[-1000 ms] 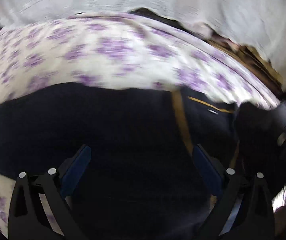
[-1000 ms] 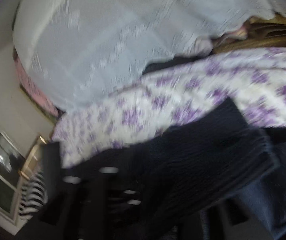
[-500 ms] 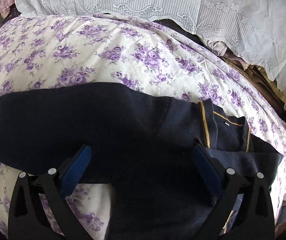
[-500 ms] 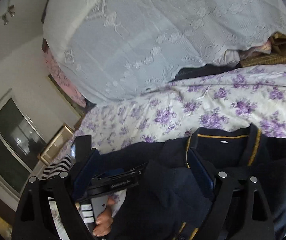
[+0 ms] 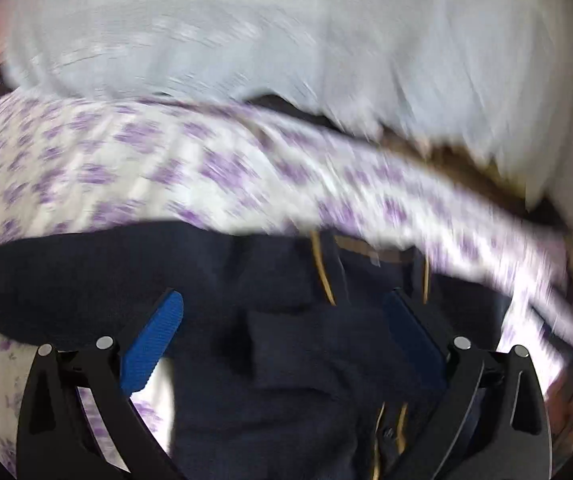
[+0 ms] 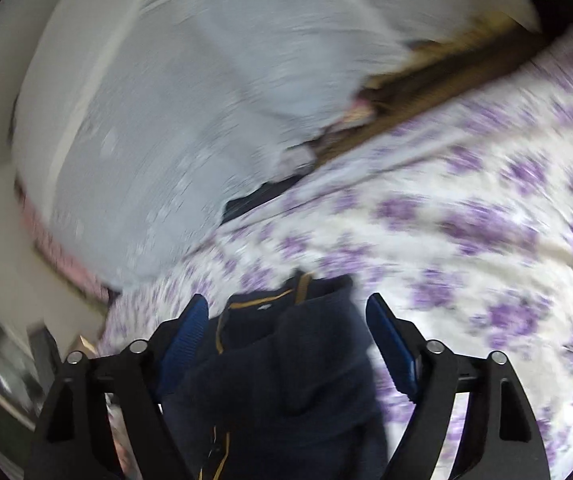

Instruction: Fold small clothes

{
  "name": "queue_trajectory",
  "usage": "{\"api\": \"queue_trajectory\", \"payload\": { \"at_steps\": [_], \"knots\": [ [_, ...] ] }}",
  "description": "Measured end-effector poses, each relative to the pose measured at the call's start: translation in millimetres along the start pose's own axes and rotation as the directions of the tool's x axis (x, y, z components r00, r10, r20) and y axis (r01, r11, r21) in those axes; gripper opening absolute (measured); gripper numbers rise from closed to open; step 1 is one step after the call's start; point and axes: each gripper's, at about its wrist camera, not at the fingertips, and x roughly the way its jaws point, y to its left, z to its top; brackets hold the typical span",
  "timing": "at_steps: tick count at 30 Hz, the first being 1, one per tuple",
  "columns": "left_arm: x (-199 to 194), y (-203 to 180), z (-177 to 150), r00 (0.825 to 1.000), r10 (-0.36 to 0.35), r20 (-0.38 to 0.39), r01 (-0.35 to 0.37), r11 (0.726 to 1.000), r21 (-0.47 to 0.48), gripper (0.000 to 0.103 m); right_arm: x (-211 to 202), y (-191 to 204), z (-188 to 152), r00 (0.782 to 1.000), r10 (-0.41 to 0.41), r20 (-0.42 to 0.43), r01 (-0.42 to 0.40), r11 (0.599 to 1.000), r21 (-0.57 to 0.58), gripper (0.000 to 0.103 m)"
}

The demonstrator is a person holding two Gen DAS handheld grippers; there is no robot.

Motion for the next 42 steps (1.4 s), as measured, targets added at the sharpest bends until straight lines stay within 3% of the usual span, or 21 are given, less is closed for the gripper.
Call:
{"api": "queue_trajectory", "payload": {
  "at_steps": [1, 2, 4, 6, 8, 11, 16, 19, 21, 23, 25, 26, 27, 32, 33, 34, 35, 36, 38, 42],
  "knots": [
    [13, -8, -5, 0.999, 0.029, -0.028, -0.028, 0.999, 0.043, 0.099, -1, -12, 2, 1.000, -0.006, -0.007, 0.006, 0.999, 0.033, 0.075],
    [35, -15, -14, 0.991, 0.117, -0.064, -0.111, 0.990, 0.089, 0.099, 0, -19, 3, 1.000, -0.019, -0.013, 0.019, 0.998, 0.053, 0.073],
    [59, -12, -24, 0.965, 0.223, -0.134, -0.211, 0.972, 0.102, 0.099, 6, -29, 2, 0.998, -0.041, -0.037, 0.043, 0.996, 0.072, 0.058],
    [66, 1, -25, 0.968, 0.176, -0.179, -0.171, 0.984, 0.045, 0.099, 12, -29, -1, 0.997, -0.036, -0.066, 0.041, 0.997, 0.067, 0.049],
    [49, 14, -16, 0.987, 0.090, -0.137, -0.095, 0.995, -0.035, 0.099, 13, -25, -2, 0.997, -0.027, -0.070, 0.030, 0.998, 0.053, 0.048],
    [35, 34, -4, 0.995, 0.008, -0.097, -0.018, 0.994, -0.106, 0.099, 13, -19, -4, 0.998, -0.021, -0.067, 0.024, 0.999, 0.044, 0.048],
    [46, 58, -2, 0.977, -0.153, -0.146, 0.119, 0.969, -0.217, 0.098, 10, -21, -2, 0.998, -0.012, -0.059, 0.016, 0.998, 0.068, 0.051],
    [46, 51, -2, 0.950, -0.275, -0.147, 0.239, 0.945, -0.223, 0.098, 9, -25, -2, 0.998, -0.006, -0.060, 0.012, 0.996, 0.092, 0.055],
    [47, 44, -6, 0.951, -0.265, -0.159, 0.233, 0.952, -0.198, 0.098, 10, -27, -2, 0.998, 0.004, -0.065, 0.003, 0.994, 0.108, 0.055],
    [54, 43, -8, 0.946, -0.265, -0.187, 0.226, 0.952, -0.205, 0.091, 9, -27, -3, 0.998, 0.012, -0.065, -0.004, 0.994, 0.113, 0.055],
    [62, 47, -10, 0.919, -0.327, -0.218, 0.272, 0.930, -0.250, 0.063, 8, -26, -2, 0.998, 0.013, -0.062, -0.007, 0.994, 0.108, 0.056],
    [65, 48, -12, 0.903, -0.360, -0.233, 0.295, 0.916, -0.271, 0.059, 7, -25, -2, 0.998, 0.014, -0.061, -0.008, 0.994, 0.105, 0.056],
    [66, 49, -13, 0.901, -0.362, -0.237, 0.296, 0.915, -0.274, 0.057, 7, -25, -2, 0.998, 0.015, -0.061, -0.009, 0.995, 0.104, 0.056],
    [68, 44, -15, 0.908, -0.339, -0.247, 0.279, 0.927, -0.249, 0.055, 7, -23, -2, 0.998, 0.017, -0.060, -0.011, 0.995, 0.101, 0.056],
    [67, 46, -15, 0.909, -0.342, -0.240, 0.281, 0.926, -0.254, 0.047, 7, -22, -2, 0.998, 0.017, -0.060, -0.012, 0.995, 0.098, 0.056],
    [67, 47, -14, 0.910, -0.341, -0.236, 0.281, 0.926, -0.254, 0.030, 7, -22, -2, 0.998, 0.019, -0.060, -0.013, 0.995, 0.096, 0.056],
    [65, 49, -13, 0.912, -0.346, -0.222, 0.288, 0.923, -0.256, 0.018, 7, -20, -2, 0.998, 0.020, -0.059, -0.014, 0.995, 0.095, 0.056],
    [61, 51, -10, 0.910, -0.362, -0.201, 0.306, 0.915, -0.265, 0.011, 6, -19, -2, 0.998, 0.022, -0.058, -0.017, 0.996, 0.093, 0.056],
    [47, 55, -4, 0.917, -0.374, -0.142, 0.328, 0.906, -0.268, 0.009, 4, -16, -1, 0.998, 0.030, -0.056, -0.025, 0.996, 0.088, 0.056],
    [12, 64, 7, 0.955, -0.295, -0.027, 0.281, 0.932, -0.227, 0.008, 1, -8, -1, 0.997, 0.046, -0.056, -0.043, 0.997, 0.065, 0.056]
  ]
}}
